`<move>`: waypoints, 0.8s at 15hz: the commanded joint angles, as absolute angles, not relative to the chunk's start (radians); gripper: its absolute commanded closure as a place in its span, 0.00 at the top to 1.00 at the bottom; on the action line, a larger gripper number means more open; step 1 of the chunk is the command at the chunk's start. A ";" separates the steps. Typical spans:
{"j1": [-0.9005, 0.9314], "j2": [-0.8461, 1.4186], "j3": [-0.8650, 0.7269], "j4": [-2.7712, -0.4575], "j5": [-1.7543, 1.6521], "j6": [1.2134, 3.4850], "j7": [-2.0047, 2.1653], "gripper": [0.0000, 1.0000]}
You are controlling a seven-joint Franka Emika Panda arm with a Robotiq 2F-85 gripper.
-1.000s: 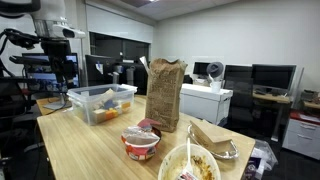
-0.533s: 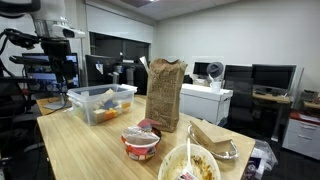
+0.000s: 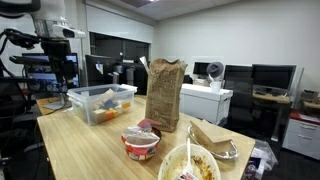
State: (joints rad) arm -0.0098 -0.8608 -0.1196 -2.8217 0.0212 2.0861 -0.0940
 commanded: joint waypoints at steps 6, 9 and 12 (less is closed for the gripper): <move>-0.032 -0.774 -0.149 -2.747 0.008 2.117 -0.142 1.00; -0.054 -0.691 -0.197 -2.703 -0.017 2.145 -0.202 1.00; -0.090 -0.604 -0.244 -2.657 -0.057 2.163 -0.270 1.00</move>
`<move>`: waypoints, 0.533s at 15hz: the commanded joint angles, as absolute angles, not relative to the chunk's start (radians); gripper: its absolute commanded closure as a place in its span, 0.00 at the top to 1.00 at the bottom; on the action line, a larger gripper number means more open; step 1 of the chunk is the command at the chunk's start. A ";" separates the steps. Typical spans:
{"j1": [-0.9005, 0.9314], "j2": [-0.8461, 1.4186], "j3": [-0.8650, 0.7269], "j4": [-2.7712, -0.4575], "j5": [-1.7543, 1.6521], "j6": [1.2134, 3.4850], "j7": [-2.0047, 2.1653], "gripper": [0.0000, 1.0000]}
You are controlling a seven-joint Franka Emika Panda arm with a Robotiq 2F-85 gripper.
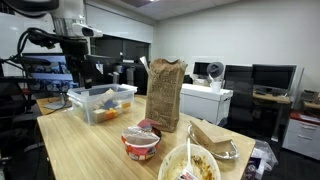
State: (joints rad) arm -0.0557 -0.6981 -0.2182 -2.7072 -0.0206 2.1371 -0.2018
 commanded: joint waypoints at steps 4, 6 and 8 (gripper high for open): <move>-0.138 -0.472 -0.305 -2.580 -0.095 2.216 -0.342 1.00; -0.164 -0.383 -0.335 -2.529 -0.093 2.263 -0.356 1.00; -0.183 -0.304 -0.354 -2.482 -0.087 2.300 -0.353 1.00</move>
